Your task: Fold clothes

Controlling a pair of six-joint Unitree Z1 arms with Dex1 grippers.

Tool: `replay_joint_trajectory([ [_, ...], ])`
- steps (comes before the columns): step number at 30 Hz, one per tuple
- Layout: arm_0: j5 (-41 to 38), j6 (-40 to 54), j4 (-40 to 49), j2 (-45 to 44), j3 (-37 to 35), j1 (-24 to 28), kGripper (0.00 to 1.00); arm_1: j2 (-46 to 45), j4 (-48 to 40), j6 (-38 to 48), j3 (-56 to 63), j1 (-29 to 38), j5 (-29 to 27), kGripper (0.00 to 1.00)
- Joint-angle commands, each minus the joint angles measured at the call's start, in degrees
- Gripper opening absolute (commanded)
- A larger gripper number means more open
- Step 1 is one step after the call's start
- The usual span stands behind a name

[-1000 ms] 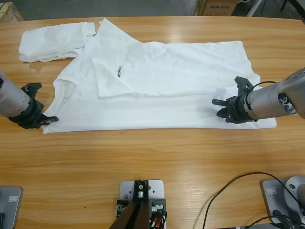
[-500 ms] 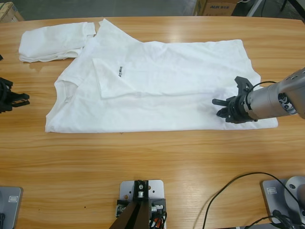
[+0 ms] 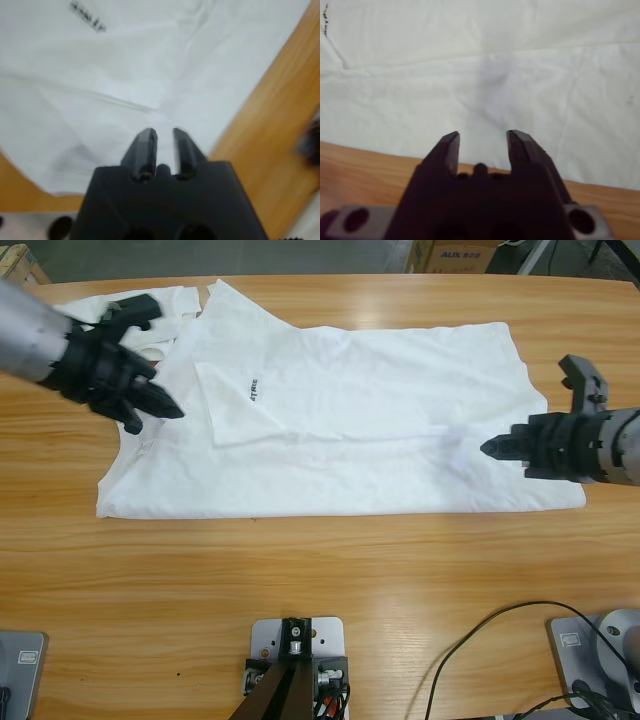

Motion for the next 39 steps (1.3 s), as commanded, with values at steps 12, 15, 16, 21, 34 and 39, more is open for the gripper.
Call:
replay_joint_trajectory([
  [12,7.9,26.6,9.6,12.4,-9.2,-6.6,1.000,-0.2,1.4,-0.4,0.8,0.7,-0.7,1.000],
  [15,13.2,26.7,9.6,14.4,-10.6,-6.1,1.000,-0.1,1.4,-0.2,0.8,0.7,0.0,0.996],
  [16,14.3,26.7,9.6,15.1,-11.2,-6.1,1.000,0.1,1.4,-0.2,0.8,0.7,0.4,0.985],
  [21,15.4,26.7,9.5,19.1,-13.3,-6.1,1.000,1.5,1.4,0.1,0.8,0.7,0.8,0.935],
  [34,13.8,27.1,8.9,23.0,-14.1,-8.5,0.992,4.5,-0.1,0.1,1.2,0.6,1.7,0.903],
  [39,14.1,25.4,8.6,24.8,-15.7,-9.4,0.913,4.2,-0.1,0.2,1.4,0.3,2.1,0.862],
])
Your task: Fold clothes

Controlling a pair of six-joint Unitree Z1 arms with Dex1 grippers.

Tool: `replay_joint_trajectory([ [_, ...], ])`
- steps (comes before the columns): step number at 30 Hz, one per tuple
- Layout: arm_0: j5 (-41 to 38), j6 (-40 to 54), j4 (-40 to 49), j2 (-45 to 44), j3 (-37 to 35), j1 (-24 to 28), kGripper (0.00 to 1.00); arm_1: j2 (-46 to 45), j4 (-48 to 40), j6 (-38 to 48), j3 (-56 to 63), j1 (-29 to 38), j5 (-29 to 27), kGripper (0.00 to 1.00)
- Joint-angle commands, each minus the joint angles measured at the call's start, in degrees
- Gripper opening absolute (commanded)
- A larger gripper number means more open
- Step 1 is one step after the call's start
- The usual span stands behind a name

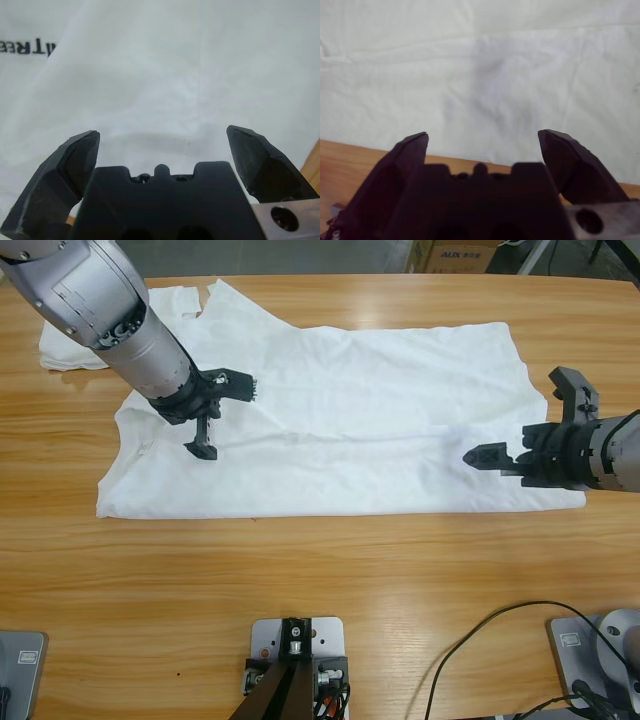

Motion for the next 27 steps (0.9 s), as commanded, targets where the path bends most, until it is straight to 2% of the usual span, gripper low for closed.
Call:
replay_joint_trajectory([
  [1,0.0,-2.5,-0.6,6.2,-2.1,-1.7,0.912,1.2,-0.6,0.3,1.4,0.3,1.6,0.862],
  [4,2.2,-4.1,-0.5,6.2,-2.2,-1.6,0.886,1.3,-0.6,0.4,1.5,0.3,1.6,0.851],
  [9,3.6,-6.0,0.0,5.9,-2.7,-0.6,0.736,1.6,-0.6,0.4,1.5,0.3,2.1,0.821],
  [18,3.4,-10.2,0.0,6.0,-2.6,-0.3,0.734,1.8,-0.8,0.4,1.5,0.3,2.4,0.821],
  [22,3.1,-11.4,-0.1,6.1,-2.7,-0.4,0.616,1.9,-0.8,0.4,1.5,0.3,2.5,0.821],
  [23,3.0,-11.5,-0.1,6.1,-2.7,-0.4,0.500,1.9,-0.8,0.4,1.5,0.3,2.5,0.821],
  [25,3.1,-11.5,-0.1,6.0,-2.7,-0.4,0.056,1.9,-1.0,0.4,1.5,0.2,2.5,0.821],
  [26,3.1,-11.6,-0.1,5.9,-2.6,-0.4,0.000,2.0,-1.0,0.4,1.5,0.2,2.5,0.821],
  [27,3.2,-11.6,-0.1,5.9,-2.6,-0.5,0.000,2.0,-1.0,0.4,1.5,0.2,2.5,0.821],
])
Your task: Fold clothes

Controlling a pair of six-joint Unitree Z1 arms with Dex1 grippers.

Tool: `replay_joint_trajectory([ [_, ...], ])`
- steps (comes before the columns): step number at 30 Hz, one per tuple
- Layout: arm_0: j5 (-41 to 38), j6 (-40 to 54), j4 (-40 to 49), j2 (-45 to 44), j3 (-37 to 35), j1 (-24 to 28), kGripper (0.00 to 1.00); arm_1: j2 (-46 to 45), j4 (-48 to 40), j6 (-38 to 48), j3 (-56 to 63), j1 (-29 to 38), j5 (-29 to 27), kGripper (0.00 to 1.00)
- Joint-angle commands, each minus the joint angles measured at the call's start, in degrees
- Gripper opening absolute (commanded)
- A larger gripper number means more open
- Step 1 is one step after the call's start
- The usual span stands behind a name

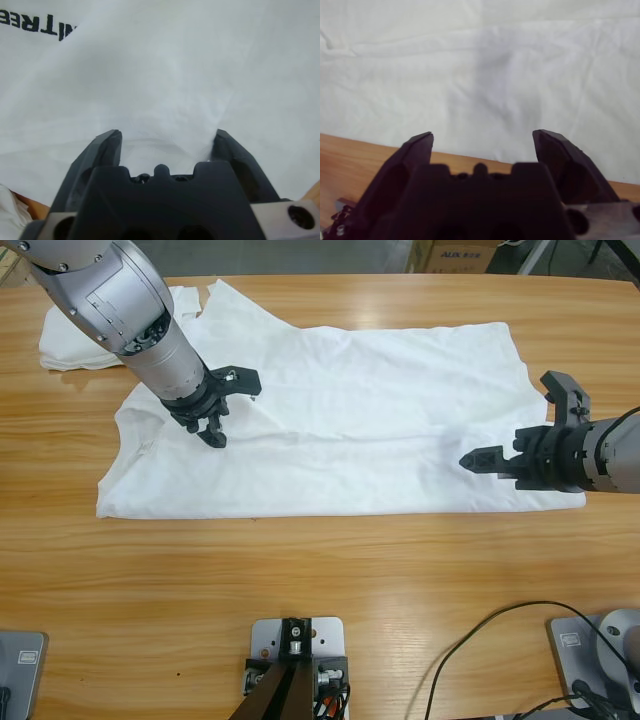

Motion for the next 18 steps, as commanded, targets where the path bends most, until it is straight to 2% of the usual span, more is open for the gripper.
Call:
replay_joint_trajectory([
  [1,0.6,-1.1,0.0,3.1,-0.6,0.1,0.000,1.4,-0.7,0.4,1.4,0.2,0.7,0.821],
  [12,-0.3,-1.8,0.3,3.4,-0.7,-1.2,0.000,1.5,-1.2,0.4,1.8,0.2,0.7,0.821],
  [18,-4.7,-11.5,6.2,2.1,-4.1,-4.2,0.000,1.0,-1.3,0.7,2.0,0.2,0.4,0.821],
])
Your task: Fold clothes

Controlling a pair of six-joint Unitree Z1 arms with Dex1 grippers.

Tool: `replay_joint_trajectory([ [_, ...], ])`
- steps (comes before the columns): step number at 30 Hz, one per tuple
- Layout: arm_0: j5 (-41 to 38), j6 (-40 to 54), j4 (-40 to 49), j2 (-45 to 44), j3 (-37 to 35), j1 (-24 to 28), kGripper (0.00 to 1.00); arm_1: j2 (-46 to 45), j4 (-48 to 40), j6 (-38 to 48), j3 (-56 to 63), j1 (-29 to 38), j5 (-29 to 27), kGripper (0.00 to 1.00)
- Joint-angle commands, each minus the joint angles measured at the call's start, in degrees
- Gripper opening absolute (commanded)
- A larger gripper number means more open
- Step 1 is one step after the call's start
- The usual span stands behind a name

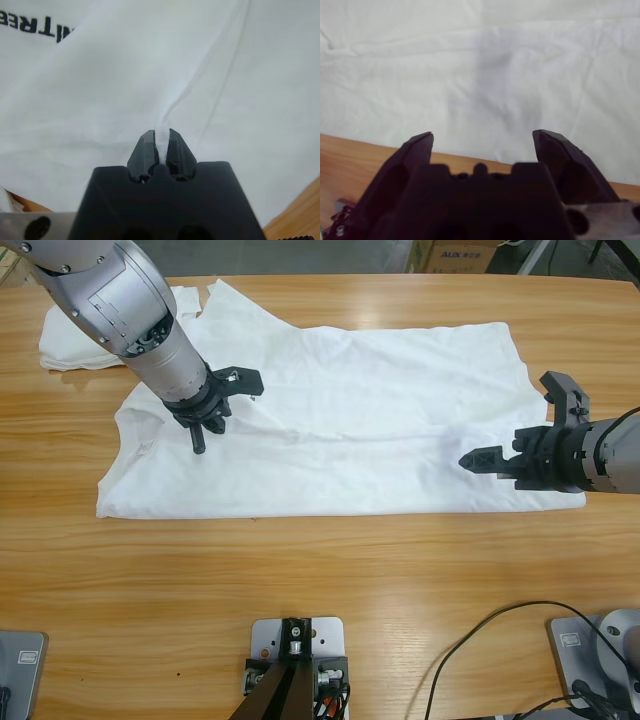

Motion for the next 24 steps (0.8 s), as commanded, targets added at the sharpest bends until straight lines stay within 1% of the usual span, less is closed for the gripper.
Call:
replay_joint_trajectory([
  [1,-4.8,-11.0,6.9,1.8,-4.5,-4.0,0.000,0.9,-1.0,0.8,1.8,0.2,0.4,0.821],
  [4,-6.2,-15.6,13.4,1.9,-8.8,-4.9,0.000,0.5,-1.0,0.9,1.9,0.2,0.4,0.821],
  [6,-7.1,-17.3,16.8,2.0,-10.4,-5.0,0.000,0.4,-1.0,0.9,1.9,0.2,0.3,0.821],
  [11,-9.3,-19.7,21.4,2.2,-12.5,-5.8,0.000,0.2,-1.2,0.9,2.1,0.2,0.3,0.821],
  [15,-12.7,-21.7,27.3,4.0,-16.9,-7.0,0.000,0.2,-1.3,1.0,2.2,0.2,0.3,0.821],
  [20,-15.8,-24.2,32.0,6.5,-22.8,-7.3,0.000,0.4,-2.0,1.0,2.6,0.2,0.2,0.821],
  [24,-18.2,-25.2,34.0,9.2,-23.6,-7.3,0.000,0.2,-2.0,1.0,2.7,0.2,0.1,0.821],
])
